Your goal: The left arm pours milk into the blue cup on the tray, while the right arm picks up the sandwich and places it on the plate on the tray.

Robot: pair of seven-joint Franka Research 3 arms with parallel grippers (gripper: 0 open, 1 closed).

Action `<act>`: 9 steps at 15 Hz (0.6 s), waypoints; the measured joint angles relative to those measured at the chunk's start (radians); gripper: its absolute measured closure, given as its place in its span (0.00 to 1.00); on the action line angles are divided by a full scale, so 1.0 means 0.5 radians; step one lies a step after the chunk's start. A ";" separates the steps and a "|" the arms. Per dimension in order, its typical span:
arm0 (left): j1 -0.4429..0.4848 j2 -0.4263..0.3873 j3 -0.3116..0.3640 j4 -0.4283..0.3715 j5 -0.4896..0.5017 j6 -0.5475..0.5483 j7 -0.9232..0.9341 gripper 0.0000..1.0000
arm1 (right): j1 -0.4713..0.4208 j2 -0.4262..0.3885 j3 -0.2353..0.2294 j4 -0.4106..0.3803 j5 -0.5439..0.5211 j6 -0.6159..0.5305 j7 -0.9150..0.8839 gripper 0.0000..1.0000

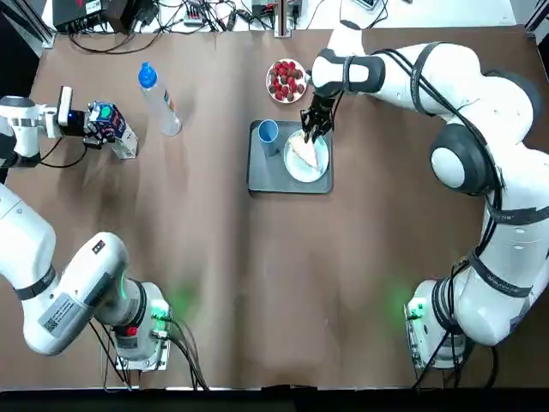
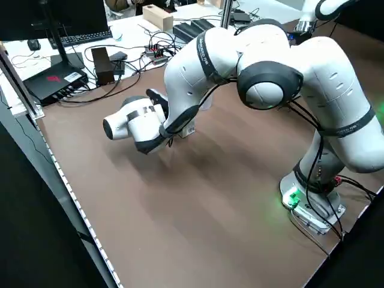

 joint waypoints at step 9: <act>-0.018 0.000 -0.056 -0.001 0.000 0.001 0.000 0.00 | -0.042 -0.141 -0.317 0.051 -0.084 -0.069 -0.004 0.00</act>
